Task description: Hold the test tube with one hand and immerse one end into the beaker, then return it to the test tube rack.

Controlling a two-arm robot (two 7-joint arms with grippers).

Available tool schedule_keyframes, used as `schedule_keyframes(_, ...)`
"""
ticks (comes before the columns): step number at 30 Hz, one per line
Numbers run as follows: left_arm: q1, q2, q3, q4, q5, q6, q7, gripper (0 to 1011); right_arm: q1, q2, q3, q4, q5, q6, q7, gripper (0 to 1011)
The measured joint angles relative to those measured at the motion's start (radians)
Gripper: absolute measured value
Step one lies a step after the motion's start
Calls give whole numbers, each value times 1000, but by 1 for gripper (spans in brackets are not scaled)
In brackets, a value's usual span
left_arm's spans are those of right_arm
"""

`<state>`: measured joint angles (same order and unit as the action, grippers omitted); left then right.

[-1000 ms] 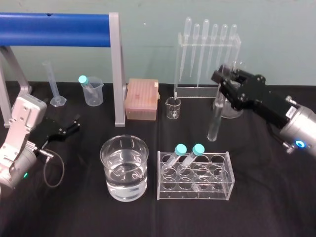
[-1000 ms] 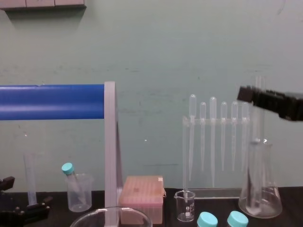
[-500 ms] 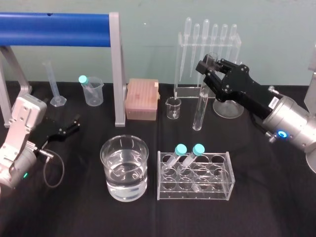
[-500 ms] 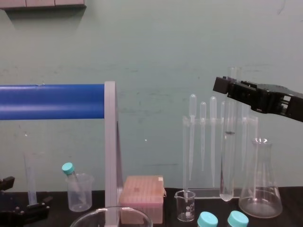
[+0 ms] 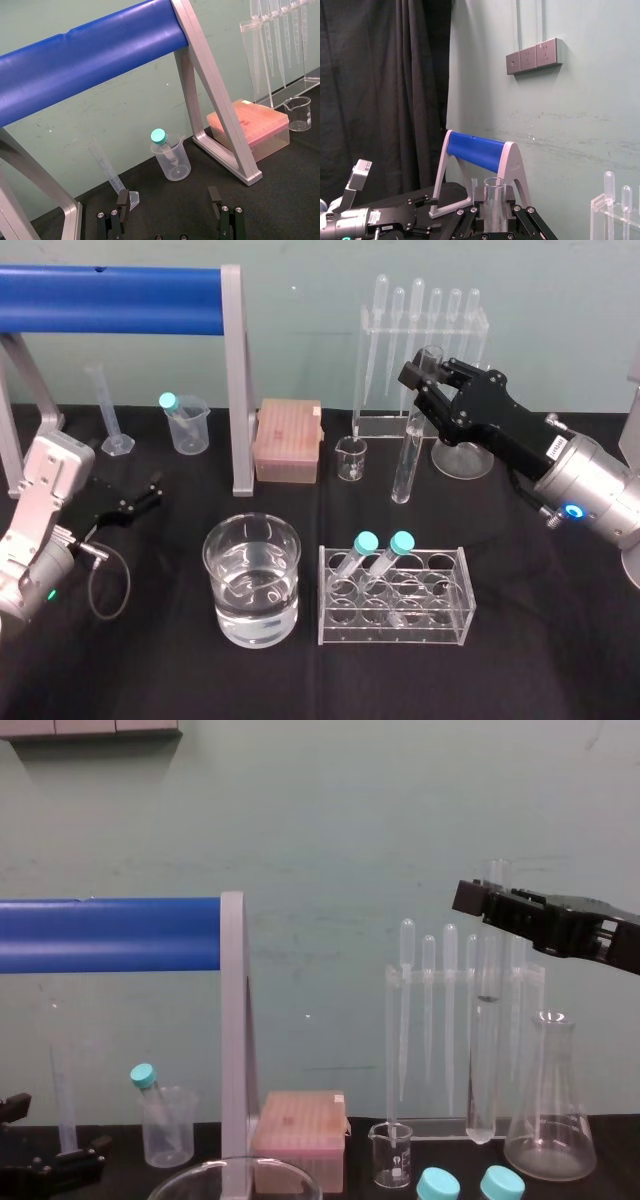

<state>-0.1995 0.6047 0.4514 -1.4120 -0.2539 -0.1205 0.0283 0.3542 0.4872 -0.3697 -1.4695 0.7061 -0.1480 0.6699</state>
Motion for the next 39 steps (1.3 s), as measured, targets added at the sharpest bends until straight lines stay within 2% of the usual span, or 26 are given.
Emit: schedule_keyframes(39,0,0,0,0,0,0,0,1000,-2,1,2,-3,2,1,-1,228)
